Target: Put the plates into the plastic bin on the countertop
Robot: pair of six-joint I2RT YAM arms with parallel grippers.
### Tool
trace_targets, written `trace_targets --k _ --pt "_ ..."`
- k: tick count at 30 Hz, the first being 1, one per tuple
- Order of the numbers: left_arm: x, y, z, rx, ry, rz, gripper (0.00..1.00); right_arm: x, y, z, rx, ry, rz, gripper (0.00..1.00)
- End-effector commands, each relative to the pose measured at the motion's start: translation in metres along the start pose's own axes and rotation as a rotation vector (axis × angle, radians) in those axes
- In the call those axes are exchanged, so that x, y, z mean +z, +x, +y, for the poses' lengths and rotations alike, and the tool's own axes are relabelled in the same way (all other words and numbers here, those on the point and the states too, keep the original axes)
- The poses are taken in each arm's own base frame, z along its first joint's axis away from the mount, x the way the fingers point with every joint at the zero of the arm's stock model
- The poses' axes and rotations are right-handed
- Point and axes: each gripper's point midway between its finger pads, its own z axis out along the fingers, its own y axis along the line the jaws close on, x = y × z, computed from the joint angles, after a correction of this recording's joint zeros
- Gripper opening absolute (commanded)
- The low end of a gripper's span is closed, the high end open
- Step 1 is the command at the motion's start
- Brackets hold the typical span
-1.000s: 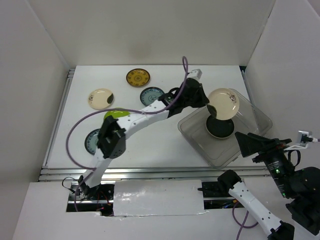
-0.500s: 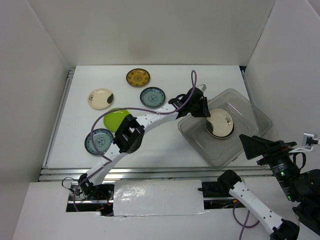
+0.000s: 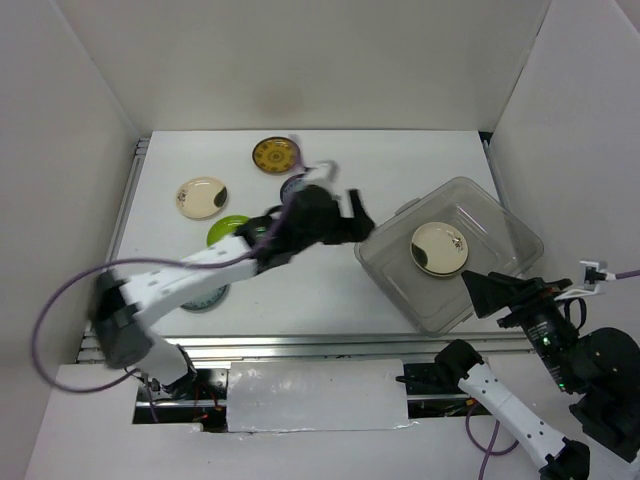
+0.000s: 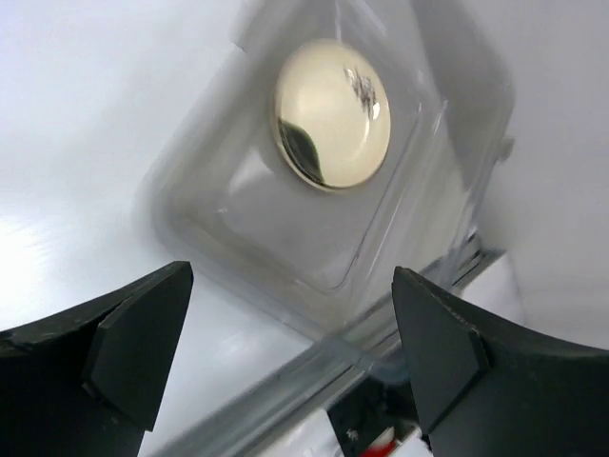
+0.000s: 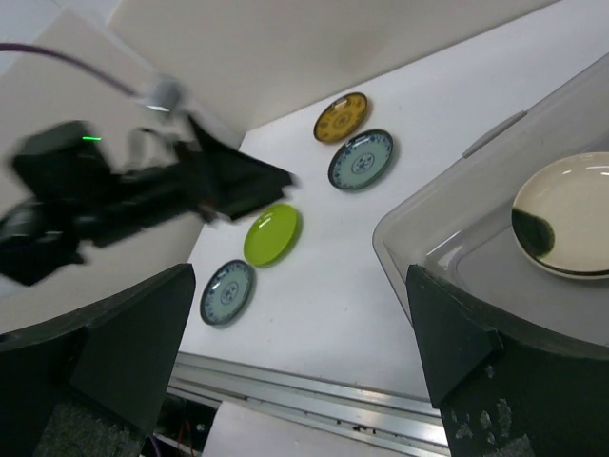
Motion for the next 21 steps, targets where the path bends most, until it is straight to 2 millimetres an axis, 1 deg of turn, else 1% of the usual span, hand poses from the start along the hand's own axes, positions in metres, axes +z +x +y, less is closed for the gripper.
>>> trace_targets --k 1,2,3,4,5,6,7,8,9,10,11,12,14,15,16,17,18,20,21 --pt "-0.081 -0.067 0.123 -0.199 -0.322 -0.330 0.99 0.010 0.007 0.016 -0.013 -0.093 0.019 1.00" --pt "-0.097 -0.064 0.150 -0.220 -0.380 -0.326 0.99 0.016 0.018 0.018 -0.033 -0.113 0.052 1.00" --pt "-0.109 -0.064 0.174 -0.238 -0.423 -0.335 0.99 0.018 0.024 0.025 -0.053 -0.153 0.072 1.00" --pt "-0.133 -0.065 0.211 -0.288 -0.473 -0.350 0.99 0.019 0.032 0.043 -0.087 -0.258 0.112 1.00" --pt "-0.147 -0.056 0.232 -0.310 -0.522 -0.327 0.99 0.025 0.043 0.049 -0.103 -0.289 0.161 1.00" --pt "-0.159 -0.051 0.248 -0.333 -0.555 -0.331 0.99 0.032 0.057 0.052 -0.111 -0.311 0.212 1.00" --pt "-0.175 -0.038 0.262 -0.363 -0.577 -0.334 0.99 0.036 0.062 0.058 -0.116 -0.336 0.233 1.00" --pt "-0.192 -0.038 0.284 -0.414 -0.631 -0.369 0.99 0.042 0.074 0.063 -0.118 -0.359 0.286 1.00" --pt "-0.210 -0.026 0.294 -0.480 -0.669 -0.390 0.99 0.049 0.084 0.061 -0.116 -0.354 0.314 1.00" --pt "-0.221 -0.010 0.318 -0.539 -0.744 -0.400 0.99 0.054 0.084 0.066 -0.106 -0.373 0.304 1.00" --pt "-0.231 0.000 0.329 -0.583 -0.792 -0.425 0.99 0.057 0.089 0.068 -0.101 -0.385 0.318 1.00" --pt "-0.244 0.019 0.345 -0.665 -0.843 -0.455 0.99 0.061 0.092 0.070 -0.092 -0.397 0.318 1.00" --pt "-0.253 0.034 0.361 -0.759 -0.887 -0.509 0.99 0.063 0.098 0.072 -0.091 -0.414 0.338 1.00" --pt "-0.256 0.047 0.369 -0.788 -0.901 -0.521 0.99 0.063 0.099 0.074 -0.092 -0.423 0.339 1.00" --pt "-0.261 0.055 0.378 -0.839 -0.933 -0.532 0.99 0.063 0.100 0.074 -0.093 -0.428 0.346 1.00" --pt "-0.260 0.064 0.380 -0.905 -0.931 -0.528 0.99 0.064 0.103 0.073 -0.095 -0.426 0.357 1.00" --pt "-0.259 0.075 0.383 -0.931 -0.936 -0.515 0.99 0.064 0.104 0.072 -0.102 -0.421 0.361 1.00" --pt "-0.257 0.085 0.385 -0.987 -0.926 -0.521 0.99 0.063 0.104 0.068 -0.107 -0.410 0.358 1.00" --pt "-0.251 0.095 0.390 -0.988 -0.926 -0.502 0.99 0.062 0.105 0.066 -0.114 -0.406 0.360 1.00"
